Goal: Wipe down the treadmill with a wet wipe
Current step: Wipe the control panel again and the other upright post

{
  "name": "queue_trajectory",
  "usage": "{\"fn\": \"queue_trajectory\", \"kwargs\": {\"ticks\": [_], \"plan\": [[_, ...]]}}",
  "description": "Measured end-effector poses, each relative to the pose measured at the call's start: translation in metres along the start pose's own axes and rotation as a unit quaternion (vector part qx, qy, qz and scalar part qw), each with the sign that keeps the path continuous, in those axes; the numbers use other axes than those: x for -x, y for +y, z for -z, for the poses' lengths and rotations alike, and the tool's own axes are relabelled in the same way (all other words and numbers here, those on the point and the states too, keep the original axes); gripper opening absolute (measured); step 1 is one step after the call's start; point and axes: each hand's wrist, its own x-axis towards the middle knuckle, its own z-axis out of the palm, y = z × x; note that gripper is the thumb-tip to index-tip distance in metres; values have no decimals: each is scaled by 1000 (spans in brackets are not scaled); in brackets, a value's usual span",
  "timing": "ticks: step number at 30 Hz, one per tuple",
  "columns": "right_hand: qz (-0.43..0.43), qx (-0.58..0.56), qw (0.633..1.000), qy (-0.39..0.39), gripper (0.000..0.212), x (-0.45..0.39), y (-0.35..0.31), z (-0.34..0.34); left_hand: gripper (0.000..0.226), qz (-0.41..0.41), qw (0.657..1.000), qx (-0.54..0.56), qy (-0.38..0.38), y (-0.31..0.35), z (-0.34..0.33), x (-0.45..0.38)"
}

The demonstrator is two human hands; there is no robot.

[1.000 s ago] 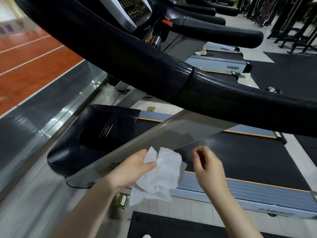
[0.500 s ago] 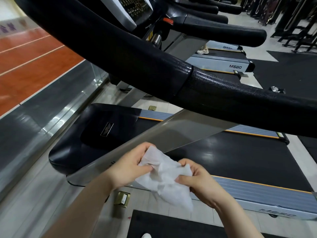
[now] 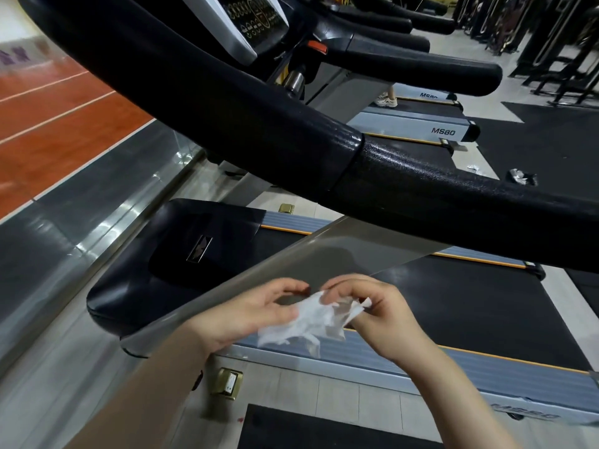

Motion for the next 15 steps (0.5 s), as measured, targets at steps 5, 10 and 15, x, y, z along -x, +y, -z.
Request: {"fn": "queue_trajectory", "kwargs": {"ticks": [5, 10, 15], "plan": [[-20, 135, 988, -71, 34, -19, 8, 6, 30, 17, 996, -90, 3, 8, 8, -26], [-60, 180, 974, -123, 38, -46, -2, 34, 15, 54, 945, -265, 183, 16, 47, -42], [88, 211, 971, 65, 33, -92, -61, 66, 33, -69, 841, -347, 410, 39, 39, -77]]}}
